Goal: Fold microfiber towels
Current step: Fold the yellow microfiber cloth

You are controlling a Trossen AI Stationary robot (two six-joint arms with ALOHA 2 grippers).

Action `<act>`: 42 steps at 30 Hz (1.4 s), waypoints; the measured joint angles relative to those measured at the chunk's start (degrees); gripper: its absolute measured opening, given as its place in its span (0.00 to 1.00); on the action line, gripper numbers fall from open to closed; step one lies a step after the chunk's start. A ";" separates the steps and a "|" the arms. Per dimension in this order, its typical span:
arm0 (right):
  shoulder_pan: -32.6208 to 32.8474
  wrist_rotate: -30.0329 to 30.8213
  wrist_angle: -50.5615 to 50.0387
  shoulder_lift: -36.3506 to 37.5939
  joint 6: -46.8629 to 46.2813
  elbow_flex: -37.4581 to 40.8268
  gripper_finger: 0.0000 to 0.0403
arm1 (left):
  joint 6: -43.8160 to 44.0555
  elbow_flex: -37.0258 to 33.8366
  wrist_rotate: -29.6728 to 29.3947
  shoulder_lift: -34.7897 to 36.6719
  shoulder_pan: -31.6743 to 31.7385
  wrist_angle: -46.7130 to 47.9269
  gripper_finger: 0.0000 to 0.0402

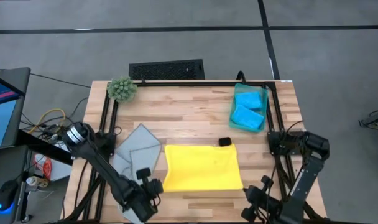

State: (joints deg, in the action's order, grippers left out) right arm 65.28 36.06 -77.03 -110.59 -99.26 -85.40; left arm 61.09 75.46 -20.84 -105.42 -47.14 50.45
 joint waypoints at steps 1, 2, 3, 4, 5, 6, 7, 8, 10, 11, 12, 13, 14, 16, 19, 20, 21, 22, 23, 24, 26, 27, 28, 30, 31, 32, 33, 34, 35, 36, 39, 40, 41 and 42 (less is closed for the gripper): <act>-0.01 -0.01 -0.04 -0.12 -0.24 -0.25 0.00 | 0.12 0.00 0.51 -0.90 -0.27 -0.51 0.01; -0.15 -0.20 -0.77 -0.18 -0.69 -0.27 0.00 | -0.04 0.00 0.58 -1.58 -0.37 -0.67 0.01; -0.28 -0.32 -1.99 -0.21 -1.25 -0.25 0.00 | -0.73 0.02 0.28 -2.00 -0.35 -0.51 0.01; -0.73 -0.28 -3.02 -0.21 -1.65 -0.17 0.00 | -1.74 0.02 -0.23 -2.23 -0.24 -0.06 0.01; -1.44 -0.32 -3.46 -0.19 -1.69 0.09 0.00 | -2.56 0.02 -0.65 -2.26 0.18 0.49 0.01; -2.38 -0.52 -3.62 -0.20 -1.52 0.52 0.00 | -3.50 0.02 -0.80 -2.24 0.62 0.97 0.01; -3.30 -0.85 -4.25 -0.22 -1.22 0.99 0.00 | -4.27 0.02 -0.77 -2.14 1.23 1.43 0.01; -4.40 -1.09 -5.52 -0.24 -0.99 1.39 0.00 | -5.12 0.00 -0.68 -1.90 1.86 1.83 0.01; -7.02 -2.73 -9.72 -0.24 -1.45 2.08 0.00 | -6.97 -0.02 -0.68 -0.72 3.12 2.09 0.01; -8.33 -3.92 -12.22 -0.24 -2.02 2.46 0.00 | -7.95 0.00 -1.00 -0.02 3.68 2.09 0.01; -9.64 -4.80 -13.36 -0.23 -2.00 2.89 0.00 | -8.69 0.07 -1.08 0.63 4.25 2.27 0.01; -11.01 -5.01 -12.81 0.16 0.40 3.72 0.00 | -9.45 0.07 -1.00 1.21 4.72 3.09 0.01; -12.21 -4.27 -11.87 0.87 3.38 5.13 0.00 | -10.27 0.03 -1.26 1.76 5.09 4.38 0.01; -13.83 -2.46 -10.15 2.73 5.88 7.64 0.00 | -11.82 0.02 -2.36 2.91 5.82 7.03 0.01; -16.63 -1.82 -8.04 4.96 8.10 12.42 0.00 | -12.03 0.02 -6.69 4.43 7.19 11.77 0.01; -17.39 -1.55 -7.22 5.89 8.32 14.19 0.00 | -12.21 0.02 -7.76 4.58 7.86 12.97 0.01; -18.17 -1.29 -6.04 7.21 8.50 15.88 0.00 | -12.55 0.02 -8.54 4.62 8.49 13.64 0.01; -18.84 -1.16 -4.29 8.61 9.17 17.73 0.00 | -13.23 0.02 -9.00 4.62 9.11 13.95 0.01; -19.38 -1.21 -2.08 9.82 9.81 19.62 0.00 | -14.15 0.02 -9.03 4.62 9.66 13.88 0.01; -19.85 -1.37 0.48 11.14 10.68 21.94 0.00 | -15.37 -0.04 -9.04 4.61 10.28 13.47 0.01; -20.67 -1.73 5.26 13.64 12.57 25.91 0.00 | -18.43 -1.21 -8.18 4.54 11.79 10.23 0.01; -21.13 -1.78 7.41 14.76 13.38 27.73 0.00 | -19.88 -2.14 -7.59 4.45 12.52 8.72 0.01; -21.50 -1.86 9.34 15.88 13.65 29.57 0.00 | -20.71 -2.98 -7.02 4.36 13.28 7.67 0.01; -22.18 -1.99 12.57 17.46 14.06 32.50 0.00 | -21.50 -4.43 -6.50 4.38 14.52 6.07 0.01; -22.42 -2.00 14.33 17.99 14.55 33.90 0.00 | -21.68 -5.31 -6.57 4.40 15.01 5.70 0.01; -22.69 -1.82 15.81 18.50 15.15 35.09 0.00 | -21.84 -6.22 -6.73 4.40 15.60 5.49 0.01; -22.98 -1.74 16.92 19.06 15.45 36.03 0.00 | -21.86 -6.91 -7.14 4.38 16.10 5.36 0.01; -23.42 -1.68 17.57 19.54 15.69 36.80 0.00 | -21.87 -7.36 -7.97 4.38 16.64 5.37 0.01; -23.75 -1.60 17.81 19.75 15.71 37.50 0.00 | -22.03 -7.53 -8.59 4.38 17.12 5.57 0.01; -24.17 -1.64 17.76 19.84 15.69 37.97 0.00 | -22.75 -7.53 -8.95 4.38 17.62 5.54 0.01; -25.34 -1.63 16.87 19.97 16.15 37.77 0.00 | -24.20 -6.10 -7.83 4.41 19.14 6.16 0.01; -25.33 -1.63 16.43 19.96 17.16 37.22 0.00 | -24.22 -5.16 -6.57 4.55 19.40 6.72 0.01; -25.25 -1.67 15.69 19.96 18.31 36.33 0.00 | -24.49 -3.96 -5.70 4.75 19.39 7.55 0.01; -25.18 -1.73 14.77 19.96 19.35 35.18 0.00 | -24.92 -2.60 -4.88 5.08 19.02 8.61 0.01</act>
State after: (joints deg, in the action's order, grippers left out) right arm 40.10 34.32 -62.26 -90.63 -79.91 -50.22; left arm 36.16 72.86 -25.71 -100.34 -28.11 59.06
